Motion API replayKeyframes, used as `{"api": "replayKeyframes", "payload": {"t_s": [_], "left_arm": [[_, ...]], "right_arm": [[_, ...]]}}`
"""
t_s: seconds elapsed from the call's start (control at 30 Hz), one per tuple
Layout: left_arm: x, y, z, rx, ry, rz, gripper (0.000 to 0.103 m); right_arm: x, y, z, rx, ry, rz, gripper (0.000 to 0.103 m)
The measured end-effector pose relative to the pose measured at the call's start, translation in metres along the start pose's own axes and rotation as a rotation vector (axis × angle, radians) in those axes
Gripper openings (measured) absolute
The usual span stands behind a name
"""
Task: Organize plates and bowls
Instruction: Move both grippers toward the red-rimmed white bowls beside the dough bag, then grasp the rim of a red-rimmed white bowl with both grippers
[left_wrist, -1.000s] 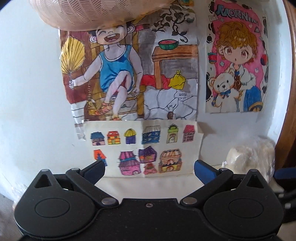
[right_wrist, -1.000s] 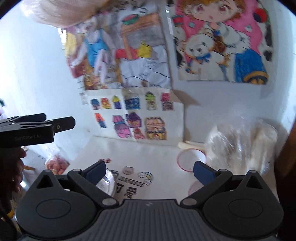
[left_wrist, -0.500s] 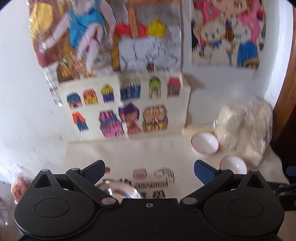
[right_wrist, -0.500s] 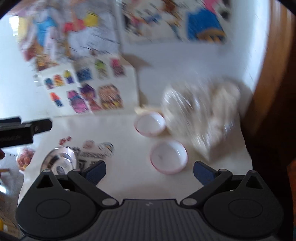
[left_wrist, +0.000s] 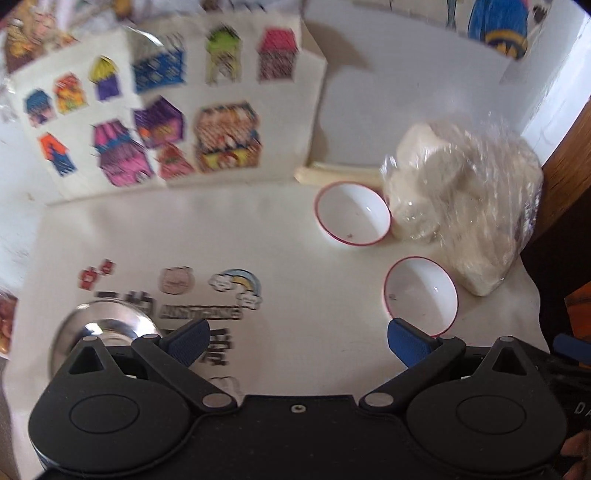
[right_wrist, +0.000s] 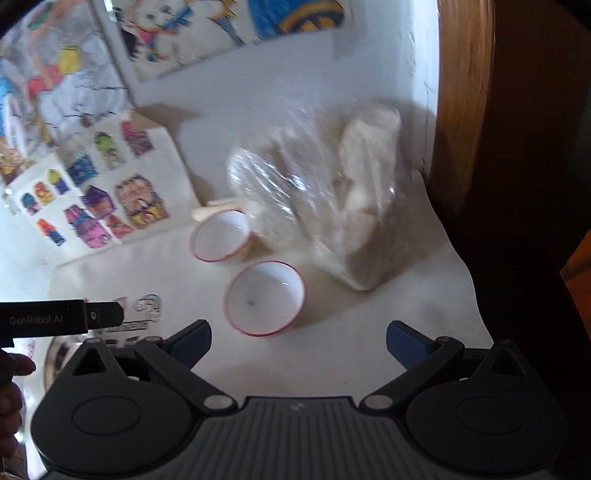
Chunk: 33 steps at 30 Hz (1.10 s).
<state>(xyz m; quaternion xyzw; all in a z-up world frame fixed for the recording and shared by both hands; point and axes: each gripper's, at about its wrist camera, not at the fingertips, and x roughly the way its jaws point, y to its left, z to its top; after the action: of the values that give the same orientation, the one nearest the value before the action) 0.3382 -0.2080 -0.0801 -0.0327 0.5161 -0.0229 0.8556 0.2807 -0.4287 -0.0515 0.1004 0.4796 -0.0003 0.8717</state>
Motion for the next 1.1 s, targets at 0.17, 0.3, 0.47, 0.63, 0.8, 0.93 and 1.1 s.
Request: {"api": "replayKeyframes", "payload": {"t_s": [0.17, 0.3, 0.47, 0.63, 0.8, 0.93, 1.1], "left_arm": [[0.035, -0.019, 0.009, -0.005, 0.044, -0.002, 0.102], [0.059, -0.029, 0.016, 0.006, 0.057, -0.008, 0.101], [0.081, -0.039, 0.02, 0.007, 0.083, -0.017, 0.101], [0.091, -0.045, 0.021, 0.02, 0.088, -0.008, 0.101], [0.098, -0.046, 0.022, 0.008, 0.099, -0.009, 0.094], [0.102, -0.045, 0.022, -0.009, 0.107, -0.026, 0.083], [0.105, -0.047, 0.022, -0.022, 0.115, -0.067, 0.061]], "right_arm": [[0.036, -0.022, 0.004, 0.048, 0.041, 0.021, 0.103], [0.063, -0.035, 0.008, 0.092, 0.091, 0.034, 0.103], [0.087, -0.042, 0.01, 0.085, 0.12, 0.052, 0.103], [0.098, -0.041, 0.013, 0.08, 0.13, 0.06, 0.103], [0.106, -0.039, 0.017, 0.077, 0.149, 0.076, 0.095], [0.111, -0.038, 0.02, 0.083, 0.165, 0.09, 0.086], [0.116, -0.034, 0.022, 0.079, 0.168, 0.114, 0.076]]}}
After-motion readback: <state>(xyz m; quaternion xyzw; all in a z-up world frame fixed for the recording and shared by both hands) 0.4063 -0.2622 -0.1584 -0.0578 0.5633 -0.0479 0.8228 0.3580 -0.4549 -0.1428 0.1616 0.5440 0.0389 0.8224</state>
